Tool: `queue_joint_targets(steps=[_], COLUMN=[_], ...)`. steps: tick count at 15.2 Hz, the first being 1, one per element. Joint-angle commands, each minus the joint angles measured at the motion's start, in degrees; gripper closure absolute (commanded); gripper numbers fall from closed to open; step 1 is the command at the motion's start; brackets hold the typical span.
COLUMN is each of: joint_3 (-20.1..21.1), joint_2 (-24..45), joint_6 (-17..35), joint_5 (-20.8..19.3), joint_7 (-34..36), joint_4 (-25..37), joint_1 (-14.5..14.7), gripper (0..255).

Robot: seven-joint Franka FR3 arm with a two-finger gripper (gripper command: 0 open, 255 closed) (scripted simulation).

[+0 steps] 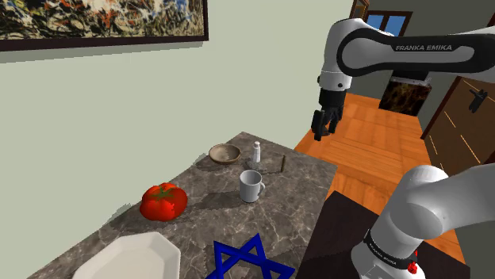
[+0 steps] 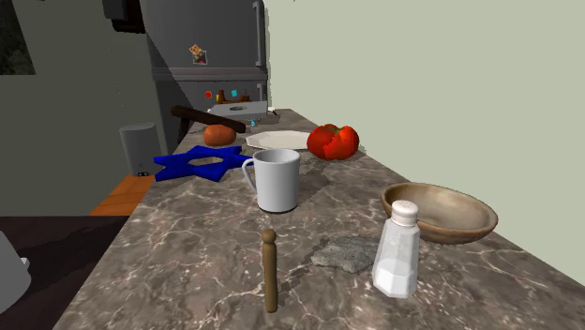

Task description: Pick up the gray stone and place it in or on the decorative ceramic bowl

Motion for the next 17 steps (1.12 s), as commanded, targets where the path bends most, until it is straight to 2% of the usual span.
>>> queue_joint_targets(steps=[1,9,17], joint_3=[0.0,-1.88,-3.37], joint_2=[0.0,12.22,28.45], joint_6=[0.0,18.37,34.85], joint_5=[0.0,-0.38,1.07], joint_7=[0.0,-5.38,-11.24], joint_4=[0.0,-3.26,-0.69], joint_1=[0.0,1.44,3.33], gripper=[0,0,0])
